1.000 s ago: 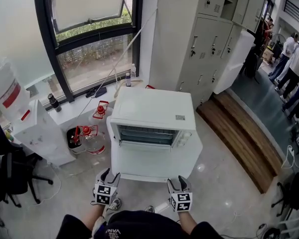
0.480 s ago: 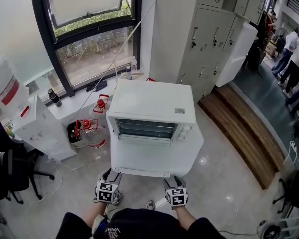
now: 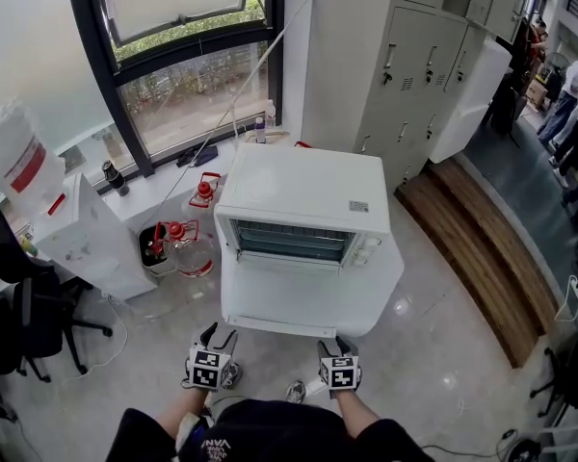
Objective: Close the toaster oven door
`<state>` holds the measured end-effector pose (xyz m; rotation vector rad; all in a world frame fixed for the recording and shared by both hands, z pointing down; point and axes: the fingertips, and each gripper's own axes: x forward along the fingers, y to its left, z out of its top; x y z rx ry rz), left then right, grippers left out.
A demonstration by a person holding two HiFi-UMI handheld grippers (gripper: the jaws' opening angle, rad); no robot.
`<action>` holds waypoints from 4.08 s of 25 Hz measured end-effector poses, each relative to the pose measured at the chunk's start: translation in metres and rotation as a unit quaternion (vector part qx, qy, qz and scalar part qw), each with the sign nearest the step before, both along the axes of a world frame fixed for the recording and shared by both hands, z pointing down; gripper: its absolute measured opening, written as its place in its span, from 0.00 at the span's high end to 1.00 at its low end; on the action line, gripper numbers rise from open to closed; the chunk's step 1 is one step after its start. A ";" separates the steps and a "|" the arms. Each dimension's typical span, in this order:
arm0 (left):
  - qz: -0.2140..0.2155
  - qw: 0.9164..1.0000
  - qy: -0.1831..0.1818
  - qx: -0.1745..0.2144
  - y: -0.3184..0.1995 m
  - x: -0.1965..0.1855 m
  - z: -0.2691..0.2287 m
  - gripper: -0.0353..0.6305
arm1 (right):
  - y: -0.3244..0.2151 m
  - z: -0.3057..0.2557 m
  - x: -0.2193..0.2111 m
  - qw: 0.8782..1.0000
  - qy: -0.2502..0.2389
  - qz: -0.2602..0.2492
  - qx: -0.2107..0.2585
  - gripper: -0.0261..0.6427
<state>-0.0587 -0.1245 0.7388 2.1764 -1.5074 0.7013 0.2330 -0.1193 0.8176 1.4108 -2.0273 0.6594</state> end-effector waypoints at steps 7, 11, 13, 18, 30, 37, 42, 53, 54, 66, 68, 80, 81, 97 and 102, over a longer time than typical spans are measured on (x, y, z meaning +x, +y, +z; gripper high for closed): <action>-0.002 1.000 -0.002 -0.002 0.011 -0.001 -0.001 0.61 | -0.013 0.006 -0.006 1.000 -0.011 0.012 0.003 0.69; -0.001 1.000 -0.002 -0.003 0.013 0.001 -0.003 0.61 | -0.017 0.004 -0.006 1.000 -0.015 0.014 0.004 0.73; -0.004 1.000 -0.002 -0.001 0.013 -0.001 -0.005 0.61 | -0.017 0.001 -0.007 1.000 -0.015 0.011 0.008 0.76; -0.005 1.000 0.000 0.006 0.007 -0.003 -0.009 0.61 | -0.016 -0.014 -0.009 0.999 -0.016 0.002 0.029 0.76; 0.003 1.000 0.015 0.012 -0.010 -0.001 -0.013 0.61 | -0.014 -0.064 -0.015 0.998 -0.019 -0.013 0.065 0.84; 0.012 1.000 0.023 0.012 -0.021 -0.002 -0.016 0.61 | -0.016 -0.088 -0.016 0.997 -0.027 0.003 0.076 0.84; 0.016 0.999 0.035 0.019 -0.032 0.001 -0.025 0.61 | -0.019 -0.108 -0.016 0.995 -0.025 0.017 0.093 0.84; 0.028 0.995 0.087 0.048 -0.057 0.005 -0.057 0.64 | -0.032 -0.146 -0.016 0.990 -0.017 0.046 0.130 0.85; 0.030 0.994 0.090 0.050 -0.059 0.005 -0.059 0.64 | -0.033 -0.148 -0.016 0.990 -0.016 0.048 0.132 0.85; 0.048 0.991 0.105 0.073 -0.081 0.008 -0.092 0.65 | -0.049 -0.181 -0.015 0.984 0.001 0.066 0.165 0.85; 0.050 0.991 0.102 0.072 -0.084 0.010 -0.094 0.67 | -0.052 -0.184 -0.016 0.983 0.005 0.066 0.169 0.85; 0.062 0.989 0.107 0.086 -0.095 0.015 -0.111 0.75 | -0.064 -0.201 -0.016 0.979 0.007 0.072 0.188 0.86; 0.062 0.988 0.109 0.087 -0.096 0.016 -0.113 0.75 | -0.065 -0.203 -0.016 0.979 0.008 0.072 0.190 0.86; 0.063 0.987 0.100 0.111 -0.133 0.018 -0.146 0.75 | -0.101 -0.237 -0.016 0.970 0.036 0.067 0.230 0.87; 0.060 0.986 0.102 0.117 -0.145 0.019 -0.155 0.75 | -0.112 -0.246 -0.017 0.968 0.048 0.064 0.238 0.88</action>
